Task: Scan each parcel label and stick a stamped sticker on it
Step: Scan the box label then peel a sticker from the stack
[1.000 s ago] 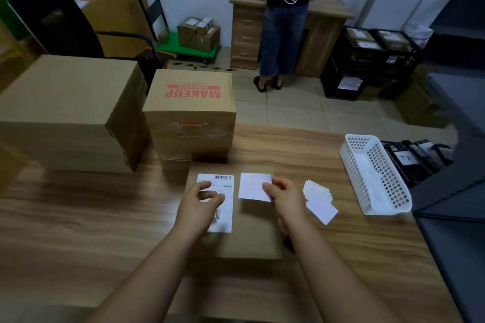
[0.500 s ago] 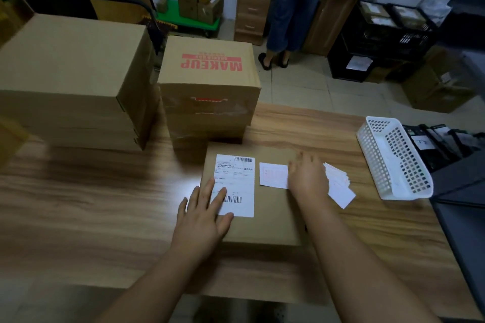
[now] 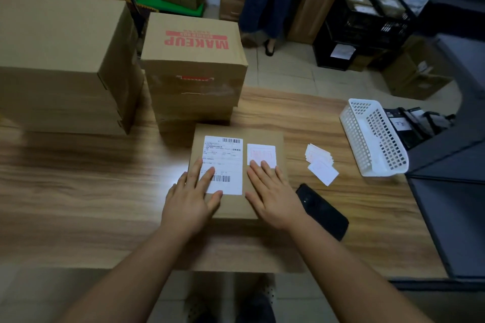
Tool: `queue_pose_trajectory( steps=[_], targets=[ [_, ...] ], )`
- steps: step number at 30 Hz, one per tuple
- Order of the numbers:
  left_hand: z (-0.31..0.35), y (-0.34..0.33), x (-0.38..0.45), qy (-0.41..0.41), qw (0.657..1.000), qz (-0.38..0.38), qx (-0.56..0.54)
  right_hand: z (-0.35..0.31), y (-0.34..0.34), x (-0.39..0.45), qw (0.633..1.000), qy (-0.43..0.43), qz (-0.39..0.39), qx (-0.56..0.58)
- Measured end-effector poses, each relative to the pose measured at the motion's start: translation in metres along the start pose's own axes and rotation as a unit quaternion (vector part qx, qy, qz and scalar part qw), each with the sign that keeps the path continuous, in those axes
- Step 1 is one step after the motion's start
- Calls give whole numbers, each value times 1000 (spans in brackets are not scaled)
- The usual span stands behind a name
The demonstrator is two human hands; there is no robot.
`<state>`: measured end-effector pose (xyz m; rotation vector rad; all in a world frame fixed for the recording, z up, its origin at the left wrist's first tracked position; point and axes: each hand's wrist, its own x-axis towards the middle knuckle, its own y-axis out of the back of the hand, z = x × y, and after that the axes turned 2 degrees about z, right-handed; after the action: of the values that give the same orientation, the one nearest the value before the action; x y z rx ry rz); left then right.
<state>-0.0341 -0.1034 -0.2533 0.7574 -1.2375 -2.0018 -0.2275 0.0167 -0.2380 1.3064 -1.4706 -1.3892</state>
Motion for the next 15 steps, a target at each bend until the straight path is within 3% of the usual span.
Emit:
queue_pose_trajectory(
  steps=[3, 6, 8, 10, 12, 15],
  targets=[
    [-2, 2, 0, -9, 1000, -14, -18, 14, -3, -36, 996, -10, 78, 52],
    [-9, 6, -3, -18, 995, -17, -95, 29, -12, -68, 961, -125, 194, 152],
    [-18, 8, -12, 12, 986, 16, -164, 32, -12, -74, 938, -202, 157, 235],
    [-29, 9, -25, 54, 978, 16, -198, 31, -10, -70, 916, -230, 72, 321],
    [-37, 10, -37, 60, 973, -13, -223, 25, -11, -62, 901, -203, 30, 382],
    [-38, 14, -50, 48, 965, -4, -258, 16, -8, -59, 893, -179, 51, 410]
  ],
)
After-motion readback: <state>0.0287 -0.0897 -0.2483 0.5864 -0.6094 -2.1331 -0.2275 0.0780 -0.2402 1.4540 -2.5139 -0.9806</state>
